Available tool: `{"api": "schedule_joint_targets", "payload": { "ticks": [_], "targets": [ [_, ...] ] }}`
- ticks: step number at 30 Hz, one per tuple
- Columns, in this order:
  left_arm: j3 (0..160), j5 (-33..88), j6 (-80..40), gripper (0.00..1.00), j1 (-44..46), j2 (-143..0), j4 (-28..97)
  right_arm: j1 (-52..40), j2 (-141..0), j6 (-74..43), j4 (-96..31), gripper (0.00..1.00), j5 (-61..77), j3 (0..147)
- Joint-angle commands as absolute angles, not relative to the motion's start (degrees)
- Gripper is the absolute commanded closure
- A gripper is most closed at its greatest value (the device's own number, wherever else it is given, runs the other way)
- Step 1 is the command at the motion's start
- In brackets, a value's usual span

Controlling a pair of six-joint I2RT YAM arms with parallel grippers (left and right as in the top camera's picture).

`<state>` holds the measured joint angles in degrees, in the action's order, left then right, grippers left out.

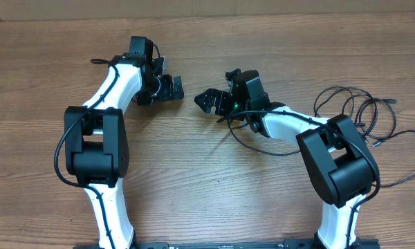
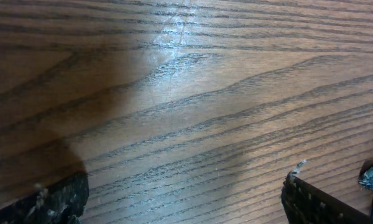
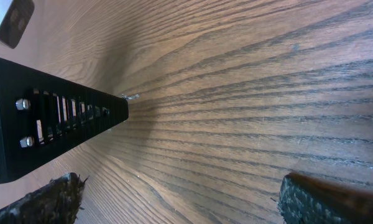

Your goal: Untangle cables

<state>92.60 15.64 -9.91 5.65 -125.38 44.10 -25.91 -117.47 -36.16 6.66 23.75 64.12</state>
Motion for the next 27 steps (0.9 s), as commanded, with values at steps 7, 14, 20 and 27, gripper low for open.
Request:
{"api": "schedule_joint_targets", "payload": {
  "ticks": [7,14,20,27],
  "targets": [
    [89.6,15.9,-9.39,0.01,6.39,-130.02,44.05,-25.5,-119.85,-36.03,4.67,0.0,21.19,62.22],
    [89.6,15.9,-9.39,0.0,6.39,-130.02,44.05,-25.5,-119.85,-36.03,4.64,0.0,21.74,62.22],
    [89.6,15.9,-9.39,0.0,6.39,-130.02,44.05,-25.5,-119.85,-36.01,4.64,0.0,23.68,62.22],
    [89.6,15.92,-9.41,0.0,6.42,-130.02,44.03,-25.67,-119.87,-35.99,4.25,0.25,22.74,62.19]
  ]
}}
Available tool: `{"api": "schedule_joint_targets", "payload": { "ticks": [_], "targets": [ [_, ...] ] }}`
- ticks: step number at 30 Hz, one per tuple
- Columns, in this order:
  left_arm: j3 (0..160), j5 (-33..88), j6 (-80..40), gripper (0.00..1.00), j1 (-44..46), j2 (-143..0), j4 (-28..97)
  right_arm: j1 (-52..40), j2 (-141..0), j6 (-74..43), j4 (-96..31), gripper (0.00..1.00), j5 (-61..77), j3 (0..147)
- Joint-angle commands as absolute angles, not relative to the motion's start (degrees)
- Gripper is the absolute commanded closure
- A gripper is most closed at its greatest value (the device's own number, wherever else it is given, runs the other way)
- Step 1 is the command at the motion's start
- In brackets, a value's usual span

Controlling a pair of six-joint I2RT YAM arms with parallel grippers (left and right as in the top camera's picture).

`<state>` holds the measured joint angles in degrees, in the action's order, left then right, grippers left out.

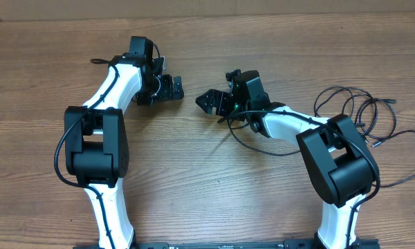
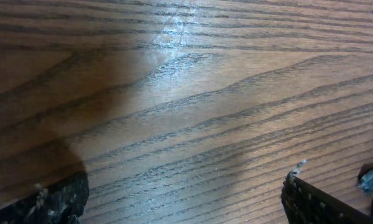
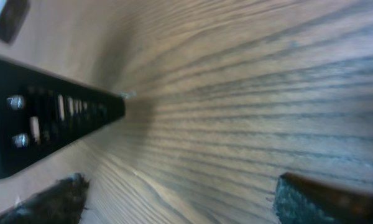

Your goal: Untangle cables

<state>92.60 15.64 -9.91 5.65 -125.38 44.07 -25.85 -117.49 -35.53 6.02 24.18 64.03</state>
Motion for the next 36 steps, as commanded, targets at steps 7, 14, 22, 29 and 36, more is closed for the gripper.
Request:
{"api": "schedule_joint_targets", "payload": {
  "ticks": [7,14,22,29,36],
  "targets": [
    [89.6,15.9,-9.41,0.0,6.39,-130.02,44.05,-28.58,-119.87,-35.99,3.25,0.96,15.25,62.19],
    [89.6,15.9,-9.39,0.0,6.39,-130.02,44.07,-29.93,-119.87,-36.05,1.45,0.96,6.83,62.22],
    [89.6,15.9,-9.39,0.0,6.39,-130.02,44.07,-23.4,-119.81,-47.11,-4.89,0.96,7.84,62.37],
    [89.6,15.9,-9.39,0.0,6.39,-130.02,44.07,-14.06,-119.81,-48.23,-10.87,0.96,16.45,62.37],
    [89.6,15.9,-9.39,0.01,6.39,-130.02,44.05,-3.49,-119.81,-48.21,-16.8,0.96,22.9,62.37]
  ]
}}
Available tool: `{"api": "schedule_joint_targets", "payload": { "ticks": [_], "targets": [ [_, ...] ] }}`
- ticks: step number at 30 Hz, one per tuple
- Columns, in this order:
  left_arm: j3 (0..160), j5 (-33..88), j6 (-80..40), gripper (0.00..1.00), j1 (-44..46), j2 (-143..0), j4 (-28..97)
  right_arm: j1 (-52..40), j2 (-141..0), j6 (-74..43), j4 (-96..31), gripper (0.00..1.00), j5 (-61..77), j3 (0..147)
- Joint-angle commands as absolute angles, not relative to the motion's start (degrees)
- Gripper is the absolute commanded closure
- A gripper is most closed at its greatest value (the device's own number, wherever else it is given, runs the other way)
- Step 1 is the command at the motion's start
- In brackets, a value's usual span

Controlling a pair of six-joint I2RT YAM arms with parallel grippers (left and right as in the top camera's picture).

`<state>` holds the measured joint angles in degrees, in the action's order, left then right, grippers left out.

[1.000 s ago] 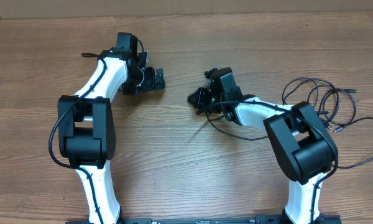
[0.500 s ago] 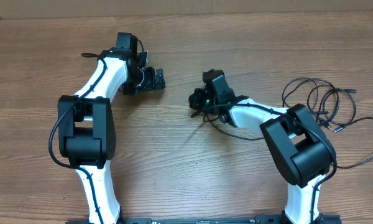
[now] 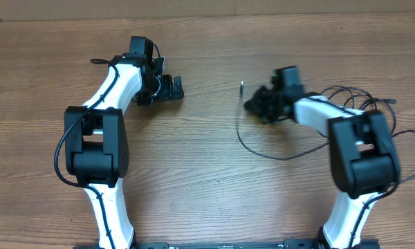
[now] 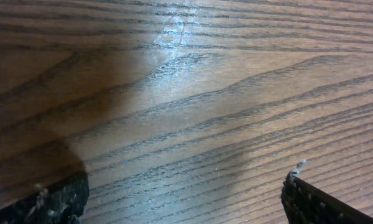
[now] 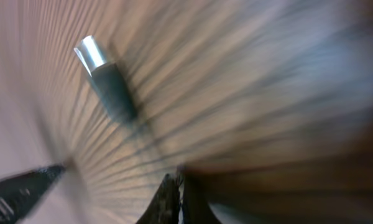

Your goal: Untangle cables

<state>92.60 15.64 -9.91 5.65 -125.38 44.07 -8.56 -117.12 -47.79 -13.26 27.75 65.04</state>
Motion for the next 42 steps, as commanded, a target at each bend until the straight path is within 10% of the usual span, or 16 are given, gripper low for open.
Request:
{"api": "schedule_joint_targets", "payload": {
  "ticks": [1,9,16,32,42],
  "targets": [
    [89.6,15.9,-9.39,0.0,6.39,-130.02,44.05,-1.63,-119.81,-48.23,-18.26,0.96,23.14,62.37],
    [89.6,15.9,-9.39,0.01,6.39,-130.02,44.05,13.54,-119.81,-46.85,-31.79,0.96,24.53,62.37],
    [89.6,15.92,-9.39,0.01,6.42,-130.02,44.05,20.1,-119.79,-22.2,-34.24,0.96,49.01,62.35],
    [89.6,15.92,-9.41,0.0,6.39,-130.02,44.03,-3.25,-108.47,-19.66,-49.34,0.96,24.23,76.44],
    [89.6,15.92,-9.39,0.0,6.42,-130.02,44.03,-21.12,-108.47,-21.19,-45.82,0.55,6.9,79.9]
  ]
}}
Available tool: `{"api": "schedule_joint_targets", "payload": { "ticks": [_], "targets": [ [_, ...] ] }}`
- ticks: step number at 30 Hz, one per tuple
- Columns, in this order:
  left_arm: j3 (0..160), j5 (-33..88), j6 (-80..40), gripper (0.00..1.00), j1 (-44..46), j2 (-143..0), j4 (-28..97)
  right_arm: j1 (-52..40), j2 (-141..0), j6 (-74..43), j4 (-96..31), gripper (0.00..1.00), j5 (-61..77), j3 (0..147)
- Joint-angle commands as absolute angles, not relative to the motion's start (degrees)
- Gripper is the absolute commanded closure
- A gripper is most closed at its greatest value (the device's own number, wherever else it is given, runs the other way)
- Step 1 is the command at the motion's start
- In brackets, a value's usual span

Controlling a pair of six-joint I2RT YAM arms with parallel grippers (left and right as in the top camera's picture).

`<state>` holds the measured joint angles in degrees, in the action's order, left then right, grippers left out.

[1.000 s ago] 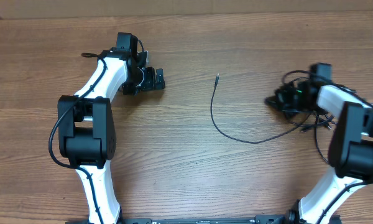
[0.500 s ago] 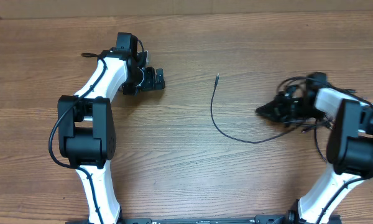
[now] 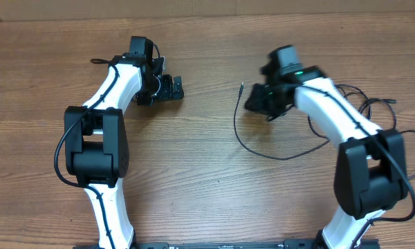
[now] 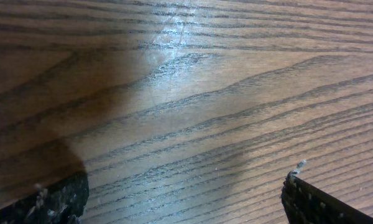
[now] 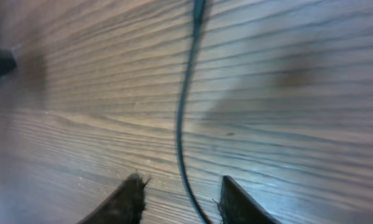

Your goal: Untangle cables

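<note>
A thin black cable (image 3: 236,133) runs from its plug end (image 3: 241,85) down the table and curves right under my right arm to a tangle of loops (image 3: 363,107) at the right edge. My right gripper (image 3: 257,104) is open just right of the plug-end stretch. In the right wrist view the cable (image 5: 180,124) passes lengthwise between the two fingertips (image 5: 135,198) of the right gripper (image 5: 181,190), untouched. My left gripper (image 3: 174,88) is open low over bare wood at the upper left; its view shows the left gripper (image 4: 183,193) with nothing between its fingers.
The wooden table (image 3: 194,187) stretches wide between the arms. The left arm's own black wire (image 3: 100,61) loops at its wrist. More cable loops trail toward the table's right edge (image 3: 408,138).
The right arm has swung its wrist up and back. In its view the blurred plug end is gone; the cable now runs sharp between the open fingertips. Left arm unchanged.
At first my right gripper stood open in the table's middle, facing the left gripper, over bare wood, and stayed there. Later it was further right, beside the cable's plug end. Now it straddles the cable just below the plug. The left arm never moved.
</note>
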<state>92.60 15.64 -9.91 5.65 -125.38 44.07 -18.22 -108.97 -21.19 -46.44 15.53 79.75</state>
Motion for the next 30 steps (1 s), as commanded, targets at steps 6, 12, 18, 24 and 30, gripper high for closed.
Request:
{"api": "schedule_joint_targets", "payload": {
  "ticks": [6,12,18,24,30],
  "targets": [
    [89.6,15.92,-9.41,0.0,6.39,-130.02,44.03,-26.92,-109.27,-21.17,-45.8,0.35,-0.03,79.9],
    [89.6,15.92,-9.41,0.0,6.42,-130.02,44.03,-28.99,-112.27,-21.19,-48.16,0.39,-0.58,79.9],
    [89.6,15.92,-9.41,0.01,6.42,-130.02,44.03,-30.26,-115.2,-20.45,-51.51,0.39,-2.13,79.9],
    [89.6,15.94,-9.41,0.0,6.42,-130.02,44.03,-32.34,-117.67,-19.42,-54.59,0.4,-2.11,79.9],
    [89.6,15.94,-9.41,0.0,6.42,-130.02,44.03,-34.09,-119.31,-19.49,-57.65,0.53,-2.9,79.64]
  ]
}}
